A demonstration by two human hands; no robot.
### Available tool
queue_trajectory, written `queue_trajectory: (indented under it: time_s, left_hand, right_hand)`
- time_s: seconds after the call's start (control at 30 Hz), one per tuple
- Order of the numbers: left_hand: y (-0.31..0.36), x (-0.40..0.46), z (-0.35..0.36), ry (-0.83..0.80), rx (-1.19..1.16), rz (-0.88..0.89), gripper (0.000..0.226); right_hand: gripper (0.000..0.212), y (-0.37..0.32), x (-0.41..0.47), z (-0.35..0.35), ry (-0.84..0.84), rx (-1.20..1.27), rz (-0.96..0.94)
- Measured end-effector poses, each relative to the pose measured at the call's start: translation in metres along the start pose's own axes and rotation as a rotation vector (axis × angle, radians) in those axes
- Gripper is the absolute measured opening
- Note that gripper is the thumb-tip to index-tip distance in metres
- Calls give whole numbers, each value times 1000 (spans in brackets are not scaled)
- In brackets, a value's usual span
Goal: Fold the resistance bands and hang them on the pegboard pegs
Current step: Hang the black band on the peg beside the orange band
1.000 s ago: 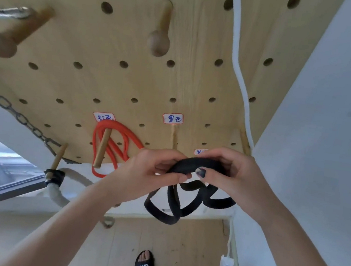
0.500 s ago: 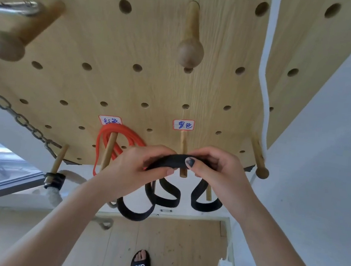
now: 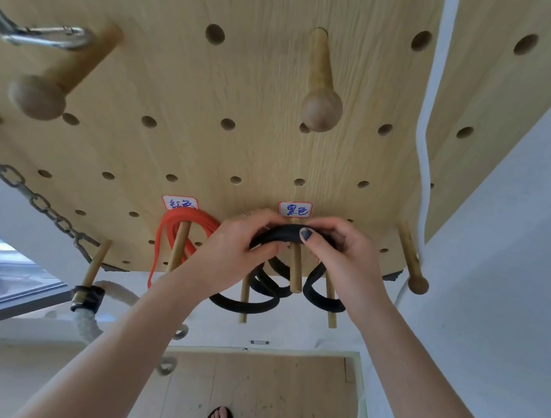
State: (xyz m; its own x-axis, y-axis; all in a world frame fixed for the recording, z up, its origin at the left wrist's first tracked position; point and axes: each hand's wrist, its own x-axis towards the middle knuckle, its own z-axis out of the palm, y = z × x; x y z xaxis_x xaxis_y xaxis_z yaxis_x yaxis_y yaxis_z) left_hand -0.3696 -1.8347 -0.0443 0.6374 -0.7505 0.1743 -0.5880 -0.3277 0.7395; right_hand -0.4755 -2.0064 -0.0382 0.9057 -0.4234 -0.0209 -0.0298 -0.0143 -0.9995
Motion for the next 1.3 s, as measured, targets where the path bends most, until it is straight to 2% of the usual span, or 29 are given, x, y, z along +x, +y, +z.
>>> queue_trajectory:
  time_s: [0.1, 0.23, 0.47, 0.63, 0.83, 1.0, 1.17, 1.3]
  left_hand:
    - [-3, 1, 6, 67, 73, 3, 30]
    - [-1, -4, 17, 222, 434, 112, 36]
    - [-3, 1, 30, 421, 712, 180, 27]
    - [-4, 5, 39, 470, 684, 172, 26]
    - [-6, 5, 39, 511, 687, 223, 14]
    - [-8, 6, 41, 536, 695, 208, 16]
    - [-7, 6, 46, 550, 637, 197, 28]
    - [-10, 5, 45, 533, 644, 256, 25]
  right_hand:
    - [10, 5, 8, 2, 23, 9, -5]
    - [8, 10, 11, -1, 13, -52, -38]
    - [8, 12, 15, 0, 40, -35, -72]
    - [6, 17, 12, 2, 92, -158, -136]
    - [26, 36, 7, 11, 233, -542, -424]
    - [23, 48, 1, 10, 371, -750, -640]
    - [20, 57, 10, 5, 451, -860, -659]
    - [22, 59, 11, 9, 373, -768, -630]
